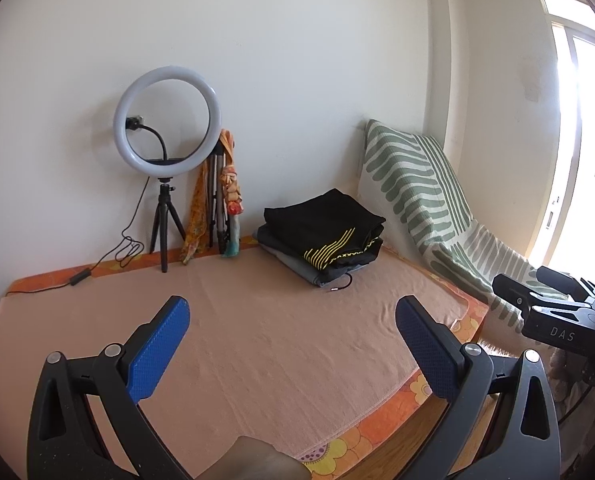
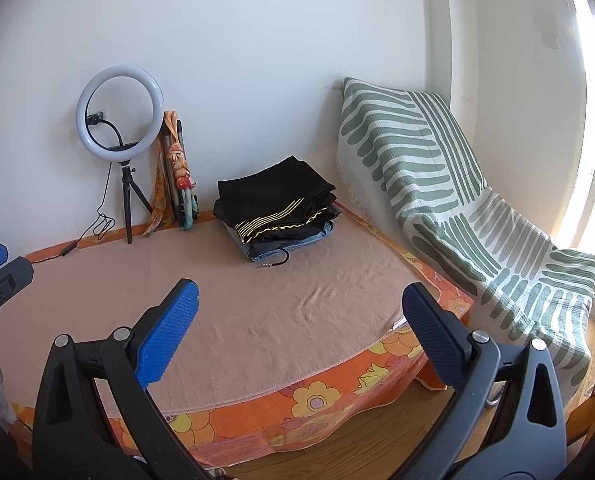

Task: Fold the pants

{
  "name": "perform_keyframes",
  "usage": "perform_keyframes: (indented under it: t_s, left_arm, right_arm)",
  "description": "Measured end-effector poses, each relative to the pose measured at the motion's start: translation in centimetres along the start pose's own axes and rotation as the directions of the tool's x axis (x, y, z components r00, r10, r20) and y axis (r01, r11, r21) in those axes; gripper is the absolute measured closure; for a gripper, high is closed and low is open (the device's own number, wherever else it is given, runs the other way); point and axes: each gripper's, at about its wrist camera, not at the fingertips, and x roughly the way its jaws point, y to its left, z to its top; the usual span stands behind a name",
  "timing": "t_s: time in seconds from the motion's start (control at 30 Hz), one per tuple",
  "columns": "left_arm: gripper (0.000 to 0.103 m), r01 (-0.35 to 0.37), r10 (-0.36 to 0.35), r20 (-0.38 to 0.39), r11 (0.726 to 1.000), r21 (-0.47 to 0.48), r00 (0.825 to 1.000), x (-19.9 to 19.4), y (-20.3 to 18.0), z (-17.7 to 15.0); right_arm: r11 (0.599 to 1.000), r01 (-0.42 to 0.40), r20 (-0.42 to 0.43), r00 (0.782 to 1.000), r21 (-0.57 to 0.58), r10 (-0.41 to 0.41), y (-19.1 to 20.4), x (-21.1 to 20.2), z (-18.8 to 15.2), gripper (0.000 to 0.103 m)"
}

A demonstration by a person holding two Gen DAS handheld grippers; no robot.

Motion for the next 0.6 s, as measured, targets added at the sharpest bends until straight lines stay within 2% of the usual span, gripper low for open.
perform_keyframes:
  t_s: [0.6]
  left_arm:
    - [0.001,0.006,-0.006,-0.007,1.000,0.019,1.000,0.03,-0.19,0.12]
  right_arm:
    - [1.000,-0.009,0.007,1.000,-0.009,0.009,0.27,-0.17,0.21,0.000]
